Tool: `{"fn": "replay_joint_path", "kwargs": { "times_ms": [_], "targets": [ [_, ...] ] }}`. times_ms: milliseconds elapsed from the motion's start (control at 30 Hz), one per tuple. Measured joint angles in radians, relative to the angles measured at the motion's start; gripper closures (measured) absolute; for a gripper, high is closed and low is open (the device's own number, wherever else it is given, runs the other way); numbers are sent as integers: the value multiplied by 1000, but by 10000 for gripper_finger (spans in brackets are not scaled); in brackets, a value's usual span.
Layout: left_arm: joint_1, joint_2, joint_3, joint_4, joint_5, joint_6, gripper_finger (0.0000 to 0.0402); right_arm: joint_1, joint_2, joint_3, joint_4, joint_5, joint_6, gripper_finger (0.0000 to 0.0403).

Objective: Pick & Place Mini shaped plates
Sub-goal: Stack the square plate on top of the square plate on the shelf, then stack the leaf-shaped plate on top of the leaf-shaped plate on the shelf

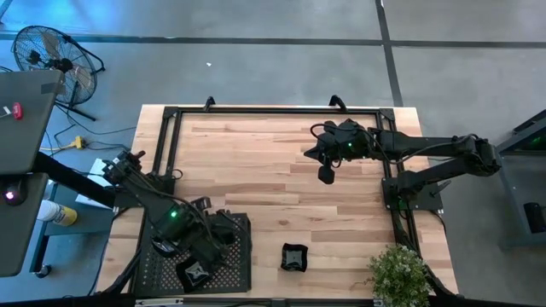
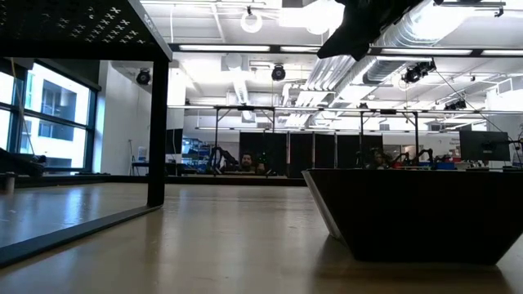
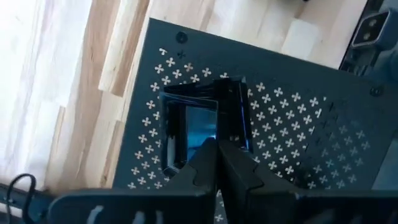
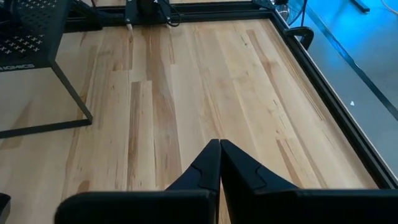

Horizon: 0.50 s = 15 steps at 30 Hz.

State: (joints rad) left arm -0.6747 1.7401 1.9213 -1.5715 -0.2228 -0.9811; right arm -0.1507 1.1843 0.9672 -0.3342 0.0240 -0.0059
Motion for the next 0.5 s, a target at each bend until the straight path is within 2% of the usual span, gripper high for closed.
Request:
{"fn": "replay_joint_path", "kwargs": {
  "times_ms": [367,500],
  "targets": [
    [0,0,-1,17,11,-48,315,0,0,0,-1,0,-19,397],
    [0,0,-1,20,26,-48,311,0,0,0,-1,-1,-21,401]
  ]
}}
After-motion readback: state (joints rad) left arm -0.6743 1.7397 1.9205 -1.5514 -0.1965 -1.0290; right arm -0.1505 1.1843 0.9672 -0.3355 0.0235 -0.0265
